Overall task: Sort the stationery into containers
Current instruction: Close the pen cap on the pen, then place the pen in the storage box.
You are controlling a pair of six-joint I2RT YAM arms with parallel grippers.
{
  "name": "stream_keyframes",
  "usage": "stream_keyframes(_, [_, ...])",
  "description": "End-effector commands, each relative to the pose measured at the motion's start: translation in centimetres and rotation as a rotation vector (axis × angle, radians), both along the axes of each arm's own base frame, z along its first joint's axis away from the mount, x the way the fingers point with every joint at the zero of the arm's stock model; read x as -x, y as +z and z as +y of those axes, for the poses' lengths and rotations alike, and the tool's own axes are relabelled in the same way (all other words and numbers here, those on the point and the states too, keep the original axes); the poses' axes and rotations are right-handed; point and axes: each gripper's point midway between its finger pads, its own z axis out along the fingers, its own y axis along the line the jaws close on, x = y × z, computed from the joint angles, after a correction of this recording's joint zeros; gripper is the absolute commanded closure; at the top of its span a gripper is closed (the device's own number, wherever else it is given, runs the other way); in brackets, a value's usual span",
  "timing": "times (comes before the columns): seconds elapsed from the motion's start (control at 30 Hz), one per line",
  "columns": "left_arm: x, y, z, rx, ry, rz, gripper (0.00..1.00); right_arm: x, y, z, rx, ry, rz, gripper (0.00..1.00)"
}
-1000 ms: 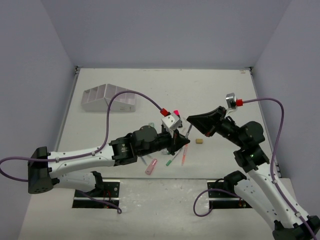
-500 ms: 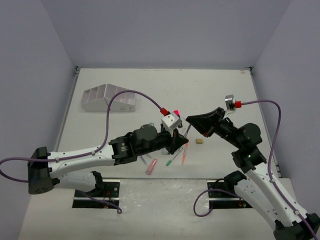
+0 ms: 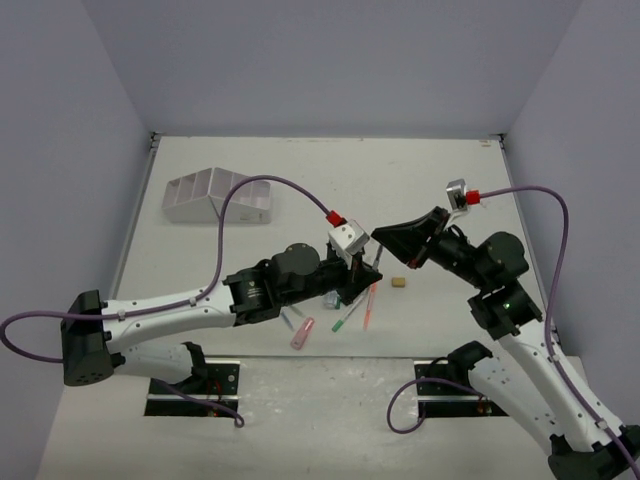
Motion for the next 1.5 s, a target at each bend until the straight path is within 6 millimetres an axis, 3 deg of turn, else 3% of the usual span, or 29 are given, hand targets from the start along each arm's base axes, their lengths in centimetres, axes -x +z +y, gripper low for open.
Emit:
stream_keyframes(0.0, [-0.7,9.3,-1.5,0.337,-0.014,-0.166,1.0,2.5,-3.1,1.4,0.123,0.149,0.202,0.96])
stream_keyframes(0.33, [-2.1,9.1,-2.1,0.288,0.005,-0.186,1.0,2.6,-3.2,2.5,0.084,0.216,0.226,0.88])
stream_keyframes(0.47, [-4.1,7.5,-1.9,0.246,0.066,-0.179,1.0,1.7,-3.3,2.1,0.12,0.165,0.22,0.74])
stream_keyframes(0.63, [-7.3,6.5,0.1,0.217,0.172,-0.164,1.0,-1.6,-1.9,-0.2,0.149,-0.053,0.194,0.6])
stream_keyframes(0.7, [-8.6,6.0,1.2,0.185,0.238,-0.181,1.0,-3.1,-1.6,-2.0,0.146,-0.168,0.212,0.47])
stream_keyframes(0.77, [-9.9,5.4,2.5,0.146,0.317,-0.195,1.0,-4.6,-1.3,-3.7,0.137,-0.284,0.227,0.4])
stream_keyframes(0.87, [-12.8,4.1,5.2,0.081,0.474,-0.182,1.0,-6.5,0.1,-7.5,0.1,-0.48,0.238,0.3])
stream_keyframes(1.0, [-17.8,3.9,10.4,0.02,0.737,-0.163,1.0,-7.0,1.0,-11.3,0.085,-0.684,0.219,0.13])
stream_keyframes(1.13, [-22.3,4.8,16.7,-0.067,1.011,-0.133,1.0,-6.7,-0.2,-11.9,0.106,-0.709,0.222,0.02])
stream_keyframes(1.23, [-25.5,5.2,23.0,-0.102,1.244,-0.075,1.0,-6.6,-2.0,-11.7,0.135,-0.695,0.243,0.01])
stream_keyframes(1.33, [-29.0,2.9,30.1,-0.127,1.439,0.049,1.0,-6.3,-3.8,-11.0,0.153,-0.647,0.269,0.01])
stream_keyframes(1.47, [-32.1,-0.2,34.9,-0.142,1.531,0.13,1.0,-5.6,-5.0,-9.9,0.163,-0.57,0.256,0.01])
